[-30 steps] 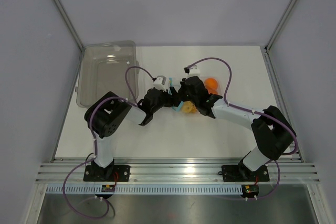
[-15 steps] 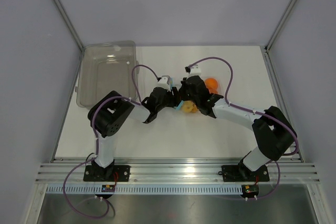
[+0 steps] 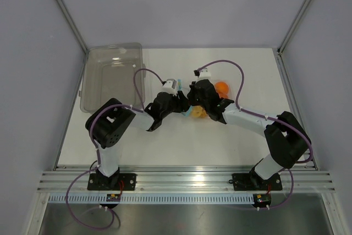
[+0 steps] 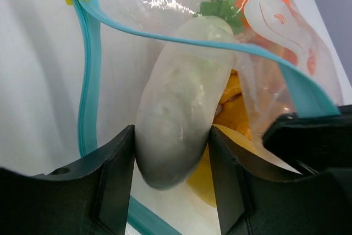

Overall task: Open the zip-top bag and remove the fake food
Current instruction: Pick up the fake vegetable from the zipper food storage bag.

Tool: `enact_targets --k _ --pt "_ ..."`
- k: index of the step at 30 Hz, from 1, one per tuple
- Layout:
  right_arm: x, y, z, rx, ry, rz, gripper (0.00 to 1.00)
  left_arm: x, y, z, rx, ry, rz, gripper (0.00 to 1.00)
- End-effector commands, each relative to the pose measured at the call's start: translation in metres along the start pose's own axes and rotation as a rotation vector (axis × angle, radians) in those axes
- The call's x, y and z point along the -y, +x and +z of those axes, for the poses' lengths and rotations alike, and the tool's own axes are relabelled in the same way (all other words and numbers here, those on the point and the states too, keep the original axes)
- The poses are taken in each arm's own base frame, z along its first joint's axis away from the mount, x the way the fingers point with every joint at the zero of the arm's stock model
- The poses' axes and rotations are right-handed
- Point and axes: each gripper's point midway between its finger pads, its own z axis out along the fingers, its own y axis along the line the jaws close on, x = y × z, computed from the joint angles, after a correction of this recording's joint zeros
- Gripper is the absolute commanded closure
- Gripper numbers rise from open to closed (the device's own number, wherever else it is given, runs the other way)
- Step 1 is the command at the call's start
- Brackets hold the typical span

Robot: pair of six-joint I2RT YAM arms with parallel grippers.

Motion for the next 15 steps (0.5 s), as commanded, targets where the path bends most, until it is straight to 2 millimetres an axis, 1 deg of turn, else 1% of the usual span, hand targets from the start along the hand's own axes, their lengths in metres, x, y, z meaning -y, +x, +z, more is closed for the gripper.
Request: enact_targets --k 1,4,8,15 --pt "0.001 -0.022 -0.002 0.053 0.004 0.019 1.0 0.025 -0.023 -0.016 0.069 0.072 -0.026 0.57" --pt "0.005 -0.023 0.0 0.052 0.011 0.022 1.0 0.029 -0.028 -0.025 0.087 0.087 -0.036 0.57" --pt "0.012 -0.023 0.003 0.048 0.025 0.029 1.0 0.028 -0.022 -0.036 0.061 0.073 -0.018 0.58" --pt "0.018 -0.025 0.005 0.047 0.045 0.021 1.0 0.019 -0.011 -0.053 0.032 0.037 -0.009 0.6"
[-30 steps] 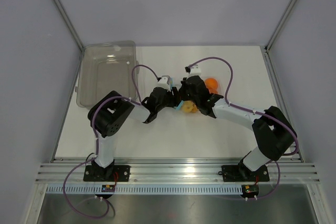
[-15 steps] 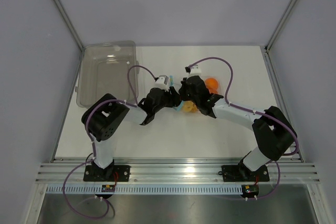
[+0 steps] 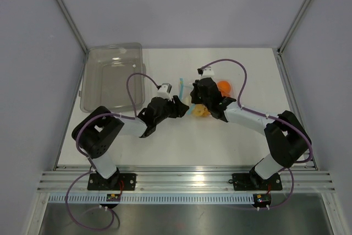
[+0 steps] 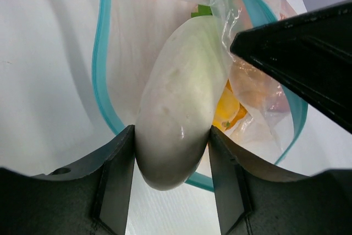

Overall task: Open the zip-top bag and remove the fake food
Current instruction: Pick up the fake vegetable from the zipper food storage bag.

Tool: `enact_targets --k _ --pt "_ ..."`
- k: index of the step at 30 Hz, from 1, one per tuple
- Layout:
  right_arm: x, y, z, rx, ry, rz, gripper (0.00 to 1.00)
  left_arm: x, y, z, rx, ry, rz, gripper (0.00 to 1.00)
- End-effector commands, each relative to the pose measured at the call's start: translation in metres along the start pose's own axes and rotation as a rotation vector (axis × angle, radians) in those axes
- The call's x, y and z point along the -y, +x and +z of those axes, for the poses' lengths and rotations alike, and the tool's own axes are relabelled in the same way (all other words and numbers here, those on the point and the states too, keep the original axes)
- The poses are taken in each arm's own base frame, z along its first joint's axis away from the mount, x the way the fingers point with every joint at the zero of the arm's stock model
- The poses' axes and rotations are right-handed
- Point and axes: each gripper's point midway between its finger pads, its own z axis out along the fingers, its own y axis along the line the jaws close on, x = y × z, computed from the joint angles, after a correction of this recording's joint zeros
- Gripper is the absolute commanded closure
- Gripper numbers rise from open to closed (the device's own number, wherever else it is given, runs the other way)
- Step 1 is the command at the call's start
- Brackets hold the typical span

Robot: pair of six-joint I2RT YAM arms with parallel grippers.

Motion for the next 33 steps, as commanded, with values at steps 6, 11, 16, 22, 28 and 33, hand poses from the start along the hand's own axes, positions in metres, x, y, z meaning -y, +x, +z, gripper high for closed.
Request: enact_targets --k 6,11,16,22,28,33 --pt "0.005 -0.022 0.0 0.05 0.017 0.013 1.0 0.001 -0.002 -0.019 0.033 -0.004 -0.005 0.6" --pt "0.011 -0.023 0.002 0.048 0.031 0.012 1.0 -0.007 0.009 -0.027 0.014 -0.022 -0.018 0.6" --pt "0.017 -0.024 0.003 0.047 0.055 0.013 1.0 -0.007 0.002 -0.036 0.025 -0.04 0.002 0.6" --pt "0.029 -0.025 0.005 0.05 0.084 0.027 1.0 -0.007 -0.004 -0.055 0.041 -0.049 0.008 0.6" --pt "0.034 -0.028 0.004 0.057 0.093 0.038 1.0 -0.015 -0.012 -0.072 0.054 -0.114 0.043 0.6" --pt "0.035 -0.03 0.002 0.062 0.097 0.045 1.0 -0.02 -0.01 -0.086 0.053 -0.133 0.055 0.6"
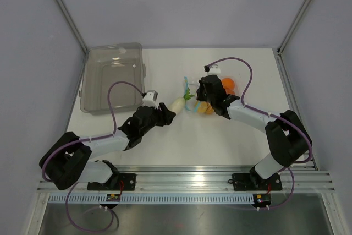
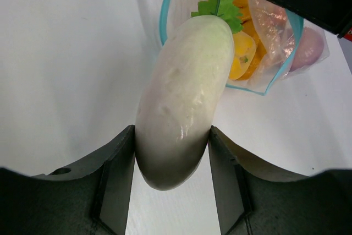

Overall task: Open the zip-top bag and remove the fake food
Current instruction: Pick up the fake vegetable from the zipper food storage bag.

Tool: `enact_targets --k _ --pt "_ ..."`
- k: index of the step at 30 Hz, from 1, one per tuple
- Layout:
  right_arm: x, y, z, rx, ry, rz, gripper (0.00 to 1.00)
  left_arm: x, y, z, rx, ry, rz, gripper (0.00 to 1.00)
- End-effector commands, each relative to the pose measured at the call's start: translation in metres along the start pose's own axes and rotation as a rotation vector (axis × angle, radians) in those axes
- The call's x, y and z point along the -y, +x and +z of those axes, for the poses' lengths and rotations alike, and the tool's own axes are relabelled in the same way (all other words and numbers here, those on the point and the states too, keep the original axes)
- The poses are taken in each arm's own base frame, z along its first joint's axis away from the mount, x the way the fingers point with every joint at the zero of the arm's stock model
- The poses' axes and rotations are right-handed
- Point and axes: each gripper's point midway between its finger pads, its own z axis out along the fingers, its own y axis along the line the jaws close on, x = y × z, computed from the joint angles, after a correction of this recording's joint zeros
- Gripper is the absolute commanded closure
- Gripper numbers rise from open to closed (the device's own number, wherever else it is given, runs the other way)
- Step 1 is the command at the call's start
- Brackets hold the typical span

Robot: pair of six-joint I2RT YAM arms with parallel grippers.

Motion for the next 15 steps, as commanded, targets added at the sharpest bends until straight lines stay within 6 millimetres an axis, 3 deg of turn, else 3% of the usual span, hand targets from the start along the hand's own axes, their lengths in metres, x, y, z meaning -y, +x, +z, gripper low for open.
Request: enact_targets --k 1,6,15 --pt "0.003 -0.02 -0.002 0.053 0.025 0.02 1.0 -0.007 -0.007 -0.011 0.036 -0.032 0.023 0.6" --pt "0.003 -0.022 -0.003 0.055 0.02 0.025 1.0 -0.017 -0.02 -0.027 0.095 -0.058 0.021 0.6" --pt "0.001 -0.023 -0.006 0.058 0.004 0.03 1.0 -0.028 -0.081 -0.048 0.256 -0.104 -0.071 0.61"
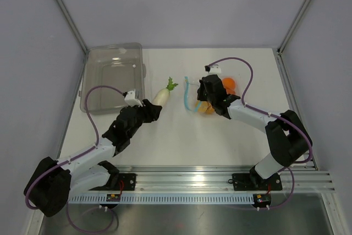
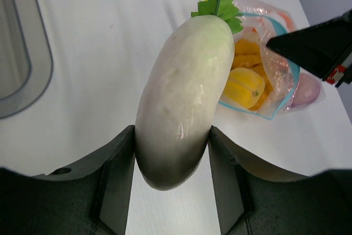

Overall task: Open the zip-top bag and remove the fake food
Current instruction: Pick up the fake vegetable from the zipper food storage bag, then place the fake vegetable in the bin.

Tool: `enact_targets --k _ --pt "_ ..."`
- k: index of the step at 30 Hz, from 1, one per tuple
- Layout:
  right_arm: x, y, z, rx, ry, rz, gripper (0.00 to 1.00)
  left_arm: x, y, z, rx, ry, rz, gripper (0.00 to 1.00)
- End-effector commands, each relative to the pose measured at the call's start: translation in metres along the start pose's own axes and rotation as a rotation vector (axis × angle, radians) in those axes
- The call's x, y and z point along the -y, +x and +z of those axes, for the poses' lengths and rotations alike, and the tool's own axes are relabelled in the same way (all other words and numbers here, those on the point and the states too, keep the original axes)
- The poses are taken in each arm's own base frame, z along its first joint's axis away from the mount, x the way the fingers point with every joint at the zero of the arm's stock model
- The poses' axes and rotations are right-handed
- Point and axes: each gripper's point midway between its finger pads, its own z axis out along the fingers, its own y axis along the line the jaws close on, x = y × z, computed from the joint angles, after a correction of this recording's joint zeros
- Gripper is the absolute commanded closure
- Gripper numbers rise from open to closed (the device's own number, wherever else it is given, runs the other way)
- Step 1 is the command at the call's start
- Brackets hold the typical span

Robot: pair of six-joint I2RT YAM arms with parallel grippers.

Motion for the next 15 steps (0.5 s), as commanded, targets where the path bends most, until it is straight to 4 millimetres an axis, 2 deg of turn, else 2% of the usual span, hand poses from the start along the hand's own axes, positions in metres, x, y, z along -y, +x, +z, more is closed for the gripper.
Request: enact_targets --k 1,3,7,12,15 --pt "-0.003 -0.021 -0.006 0.055 -0.006 0.026 1.0 -0.003 -0.04 0.0 0.118 -0.038 -0.051 0.61" --pt "-0.004 -0.021 -0.006 0.055 -0.01 0.029 1.0 -0.008 -0.051 0.0 0.153 -0.061 -0.079 0.59" --pt "-0.003 -0.021 -0.006 0.052 -0.01 0.027 1.0 -0.03 -0.077 0.001 0.244 -0.162 -0.123 0.6" --pt "-0.005 -0.02 -0.006 0.049 -0.02 0.028 1.0 -0.05 -0.105 -0.008 0.333 -0.223 -0.185 0.61" --pt "-0.007 -0.019 -0.006 0.044 -0.028 0.03 1.0 -0.069 -0.121 -0.014 0.368 -0.259 -0.215 0.61"
